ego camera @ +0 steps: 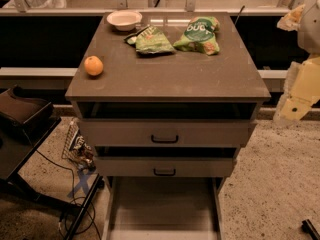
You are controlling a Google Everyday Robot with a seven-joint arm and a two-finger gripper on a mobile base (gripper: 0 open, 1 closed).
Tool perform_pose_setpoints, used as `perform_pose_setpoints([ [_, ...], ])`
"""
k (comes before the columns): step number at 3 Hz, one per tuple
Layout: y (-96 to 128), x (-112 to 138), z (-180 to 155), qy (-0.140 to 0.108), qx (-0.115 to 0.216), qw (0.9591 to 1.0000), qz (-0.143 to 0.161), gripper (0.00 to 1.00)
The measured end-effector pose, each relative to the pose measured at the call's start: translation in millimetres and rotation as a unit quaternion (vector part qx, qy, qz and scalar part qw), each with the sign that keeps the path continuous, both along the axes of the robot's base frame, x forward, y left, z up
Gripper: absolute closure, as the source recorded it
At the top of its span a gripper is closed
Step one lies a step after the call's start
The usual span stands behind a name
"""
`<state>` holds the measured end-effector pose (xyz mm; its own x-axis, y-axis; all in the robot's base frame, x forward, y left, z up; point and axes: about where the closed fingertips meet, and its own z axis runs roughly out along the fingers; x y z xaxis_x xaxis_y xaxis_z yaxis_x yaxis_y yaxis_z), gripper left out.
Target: Place green rice chip bag into bottom drawer
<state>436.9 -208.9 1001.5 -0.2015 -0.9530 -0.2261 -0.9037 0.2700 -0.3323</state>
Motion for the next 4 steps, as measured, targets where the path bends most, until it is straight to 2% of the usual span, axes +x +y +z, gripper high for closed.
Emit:
perform_pose_setpoints([
  [1,0,0,0,0.0,0.0,1.0,0.0,0.0],
  [2,-8,25,-3,0.007,0.013,0.9995,-0.029,0.0],
  [3,-30,93,-10,0.003,0.063,0.9908,-0.119,0.0],
  [4,-52,151,-9,-0.06,0.092,0.9728,-0.204,0.0],
])
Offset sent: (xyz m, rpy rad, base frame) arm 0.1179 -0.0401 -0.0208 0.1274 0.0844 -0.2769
